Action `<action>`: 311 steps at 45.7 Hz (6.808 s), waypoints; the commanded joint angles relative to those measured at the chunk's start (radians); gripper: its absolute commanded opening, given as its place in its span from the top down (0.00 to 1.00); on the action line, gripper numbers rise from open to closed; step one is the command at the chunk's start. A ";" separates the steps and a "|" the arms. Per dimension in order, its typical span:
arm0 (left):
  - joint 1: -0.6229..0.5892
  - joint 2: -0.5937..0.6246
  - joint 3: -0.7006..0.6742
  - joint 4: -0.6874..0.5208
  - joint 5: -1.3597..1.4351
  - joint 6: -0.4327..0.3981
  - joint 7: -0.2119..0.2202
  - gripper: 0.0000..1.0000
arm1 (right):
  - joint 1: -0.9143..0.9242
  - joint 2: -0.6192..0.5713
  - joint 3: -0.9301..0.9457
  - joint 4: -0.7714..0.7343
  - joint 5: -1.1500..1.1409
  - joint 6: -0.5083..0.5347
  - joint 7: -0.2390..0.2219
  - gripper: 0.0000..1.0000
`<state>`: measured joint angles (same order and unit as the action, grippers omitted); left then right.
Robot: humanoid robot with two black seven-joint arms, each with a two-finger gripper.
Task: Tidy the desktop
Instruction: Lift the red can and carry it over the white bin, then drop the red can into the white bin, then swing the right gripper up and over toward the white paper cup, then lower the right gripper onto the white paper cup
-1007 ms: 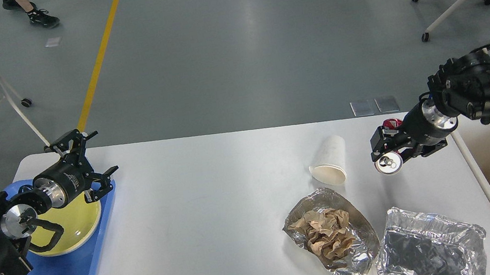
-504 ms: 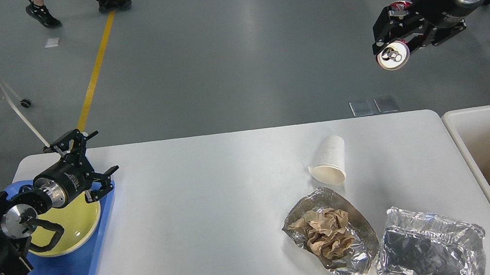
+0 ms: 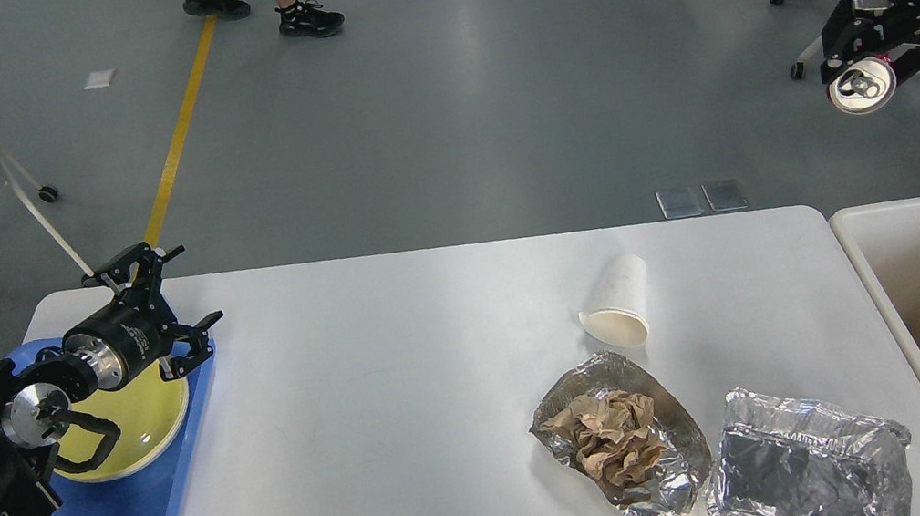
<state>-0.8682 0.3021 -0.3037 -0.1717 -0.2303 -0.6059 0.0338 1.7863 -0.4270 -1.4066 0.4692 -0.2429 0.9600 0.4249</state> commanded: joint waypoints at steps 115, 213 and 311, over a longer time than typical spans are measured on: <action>0.000 0.000 0.000 0.000 0.000 0.000 0.000 0.04 | -0.336 -0.318 0.000 0.229 0.016 -0.304 0.008 0.00; 0.000 0.000 0.000 0.000 0.000 0.000 0.000 0.04 | -0.110 0.556 0.175 0.183 0.151 -0.546 -0.003 0.00; 0.000 0.000 0.000 0.000 0.000 0.000 0.000 0.04 | -0.493 0.439 0.112 0.098 0.266 -0.577 -0.319 0.00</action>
<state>-0.8682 0.3022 -0.3037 -0.1719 -0.2304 -0.6059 0.0338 1.2953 0.0130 -1.2946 0.5676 0.0216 0.3691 0.1062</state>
